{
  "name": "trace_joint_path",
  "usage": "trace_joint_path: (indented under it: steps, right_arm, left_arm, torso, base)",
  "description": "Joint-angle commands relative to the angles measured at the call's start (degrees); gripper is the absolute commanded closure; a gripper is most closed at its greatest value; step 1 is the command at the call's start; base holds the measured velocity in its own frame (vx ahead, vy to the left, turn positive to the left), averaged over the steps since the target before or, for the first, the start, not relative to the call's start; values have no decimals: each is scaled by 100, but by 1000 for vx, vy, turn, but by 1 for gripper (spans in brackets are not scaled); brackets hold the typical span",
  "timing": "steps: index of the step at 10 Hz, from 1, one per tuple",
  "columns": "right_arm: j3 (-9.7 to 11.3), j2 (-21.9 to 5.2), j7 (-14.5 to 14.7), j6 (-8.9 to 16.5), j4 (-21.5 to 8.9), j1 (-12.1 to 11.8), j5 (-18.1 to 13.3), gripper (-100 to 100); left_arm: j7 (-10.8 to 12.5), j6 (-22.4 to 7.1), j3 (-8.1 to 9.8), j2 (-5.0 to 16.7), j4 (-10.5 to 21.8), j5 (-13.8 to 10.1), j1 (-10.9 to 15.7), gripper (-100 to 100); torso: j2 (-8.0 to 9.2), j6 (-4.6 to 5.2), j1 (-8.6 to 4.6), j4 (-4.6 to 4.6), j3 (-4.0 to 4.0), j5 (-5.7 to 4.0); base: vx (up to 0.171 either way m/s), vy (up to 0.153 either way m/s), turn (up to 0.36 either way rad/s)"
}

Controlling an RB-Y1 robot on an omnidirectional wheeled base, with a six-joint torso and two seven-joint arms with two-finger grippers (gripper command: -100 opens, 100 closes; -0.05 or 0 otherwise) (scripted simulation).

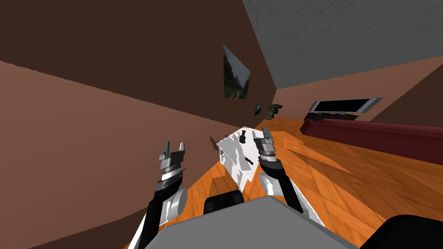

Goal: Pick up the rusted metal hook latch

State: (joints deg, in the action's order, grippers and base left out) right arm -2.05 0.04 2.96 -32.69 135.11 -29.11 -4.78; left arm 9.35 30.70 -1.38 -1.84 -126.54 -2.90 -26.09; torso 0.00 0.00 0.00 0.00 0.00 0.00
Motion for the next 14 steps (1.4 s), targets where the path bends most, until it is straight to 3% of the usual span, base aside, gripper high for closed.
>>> trace_joint_path:
  steps: [1,4,9,10,13,14]
  right_arm:
    - [-7,-183,22,8,-84,-5,-21,-100]
    - [-42,-609,103,37,-403,-33,-99,-100]
    - [-166,-1369,323,100,-1235,-150,-317,-100]
    - [-166,-1369,323,100,-1293,-150,-317,-100]
    - [-277,-1852,491,151,-1943,-244,-485,-100]
    - [-277,-1852,491,151,-1968,-244,-485,-100]
  left_arm:
    - [0,0,0,0,0,0,0,0]
    - [0,0,0,0,0,0,0,0]
    - [0,0,-1,0,0,0,0,0]
    - [0,0,0,0,0,0,0,0]
    - [0,0,0,0,0,0,0,0]
    - [0,0,0,0,0,0,0,0]
  torso:
    - [0,0,0,0,0,0]
    - [0,-1,3,0,0,1]
    - [-1,-2,13,0,-1,3]
    - [0,0,14,0,0,3]
    - [-2,-1,8,0,-1,2]
    - [0,0,12,0,0,3]
  base:
    - [1,4,48]
    - [1,15,82]
    - [0,37,150]
    - [-1,25,27]
    - [2,32,179]
    - [3,25,53]
